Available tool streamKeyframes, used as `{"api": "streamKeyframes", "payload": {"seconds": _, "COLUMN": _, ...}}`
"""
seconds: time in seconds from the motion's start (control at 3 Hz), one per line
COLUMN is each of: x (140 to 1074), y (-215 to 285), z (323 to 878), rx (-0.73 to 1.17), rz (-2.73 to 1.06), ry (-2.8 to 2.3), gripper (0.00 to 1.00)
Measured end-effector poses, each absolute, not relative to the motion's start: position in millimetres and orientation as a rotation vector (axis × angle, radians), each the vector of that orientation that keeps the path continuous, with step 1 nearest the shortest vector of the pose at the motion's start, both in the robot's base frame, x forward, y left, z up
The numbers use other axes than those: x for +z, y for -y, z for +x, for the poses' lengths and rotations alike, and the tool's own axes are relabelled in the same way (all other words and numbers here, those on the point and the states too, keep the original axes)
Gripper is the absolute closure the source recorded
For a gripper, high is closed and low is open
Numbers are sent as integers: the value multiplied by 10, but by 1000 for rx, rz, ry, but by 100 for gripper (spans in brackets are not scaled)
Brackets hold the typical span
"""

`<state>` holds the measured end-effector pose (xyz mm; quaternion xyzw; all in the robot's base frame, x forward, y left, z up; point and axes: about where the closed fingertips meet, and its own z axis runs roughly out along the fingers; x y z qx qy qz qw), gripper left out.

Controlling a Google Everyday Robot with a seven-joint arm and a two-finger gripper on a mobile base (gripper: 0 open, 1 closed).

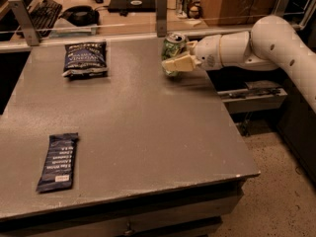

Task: Move green can near rxbar blueberry

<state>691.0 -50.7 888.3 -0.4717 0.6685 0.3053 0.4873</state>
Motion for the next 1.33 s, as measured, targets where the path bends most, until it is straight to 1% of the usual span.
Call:
{"api": "streamKeyframes", "payload": {"seconds": 0.33, "x": 9225, "y": 668, "z": 6918, "rx": 708, "rz": -1139, "ry": -1567, "gripper": 96}}
{"api": "streamKeyframes", "payload": {"seconds": 0.67, "x": 9233, "y": 652, "z": 6924, "rx": 709, "rz": -1140, "ry": -1564, "gripper": 100}}
{"api": "streamKeyframes", "payload": {"seconds": 1.0, "x": 9232, "y": 651, "z": 6924, "rx": 709, "rz": -1140, "ry": -1564, "gripper": 100}}
{"api": "streamKeyframes", "payload": {"seconds": 1.33, "x": 9236, "y": 373, "z": 6841, "rx": 744, "rz": -1163, "ry": -1514, "gripper": 100}}
